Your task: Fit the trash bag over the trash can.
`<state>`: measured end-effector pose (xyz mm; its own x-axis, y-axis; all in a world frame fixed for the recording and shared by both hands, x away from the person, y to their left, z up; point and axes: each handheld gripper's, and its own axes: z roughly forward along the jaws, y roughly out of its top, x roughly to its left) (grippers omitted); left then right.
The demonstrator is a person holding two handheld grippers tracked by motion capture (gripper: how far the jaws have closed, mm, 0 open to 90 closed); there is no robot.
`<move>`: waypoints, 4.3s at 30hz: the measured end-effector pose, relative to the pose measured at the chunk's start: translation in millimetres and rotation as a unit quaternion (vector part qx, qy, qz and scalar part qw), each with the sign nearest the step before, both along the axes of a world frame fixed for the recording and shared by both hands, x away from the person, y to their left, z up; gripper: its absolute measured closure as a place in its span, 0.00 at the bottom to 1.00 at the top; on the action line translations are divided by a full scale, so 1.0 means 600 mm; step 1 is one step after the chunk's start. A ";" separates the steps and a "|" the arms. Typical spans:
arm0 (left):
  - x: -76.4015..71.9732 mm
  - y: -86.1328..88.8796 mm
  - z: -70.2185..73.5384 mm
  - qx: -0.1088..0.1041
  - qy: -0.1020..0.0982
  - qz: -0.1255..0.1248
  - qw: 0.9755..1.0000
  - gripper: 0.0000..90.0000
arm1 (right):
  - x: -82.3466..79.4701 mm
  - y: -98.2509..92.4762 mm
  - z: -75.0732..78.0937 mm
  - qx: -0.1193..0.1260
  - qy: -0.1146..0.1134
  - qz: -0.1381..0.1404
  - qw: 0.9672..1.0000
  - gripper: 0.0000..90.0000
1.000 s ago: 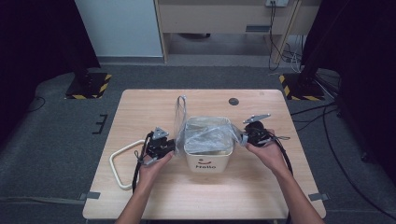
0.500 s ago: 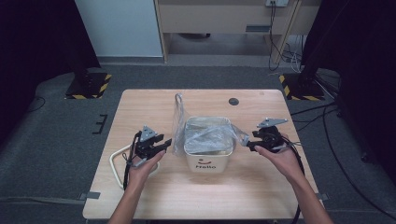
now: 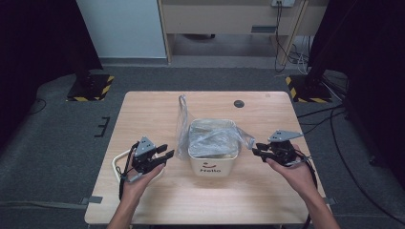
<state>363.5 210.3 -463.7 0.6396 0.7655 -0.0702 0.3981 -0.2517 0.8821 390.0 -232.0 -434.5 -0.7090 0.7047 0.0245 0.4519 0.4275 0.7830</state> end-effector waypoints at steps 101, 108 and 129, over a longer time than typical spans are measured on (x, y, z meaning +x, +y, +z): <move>-0.030 -0.059 -0.002 0.032 -0.020 -0.070 0.997 0.98 | -0.042 0.108 0.095 0.014 -0.067 0.085 0.994 0.67; -0.032 -0.057 0.000 0.030 -0.023 -0.071 0.997 0.98 | 0.006 0.128 0.085 -0.014 -0.066 0.056 0.996 0.52; -0.036 -0.063 0.001 0.024 -0.026 -0.077 0.996 0.98 | 0.028 0.122 0.078 -0.030 -0.032 0.034 0.998 1.00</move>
<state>341.8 172.8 -462.8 0.7515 0.6597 0.0004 0.3063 -0.3495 0.8855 406.7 -158.8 -387.6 -0.7538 0.6541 -0.0630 0.3704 0.5021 0.7815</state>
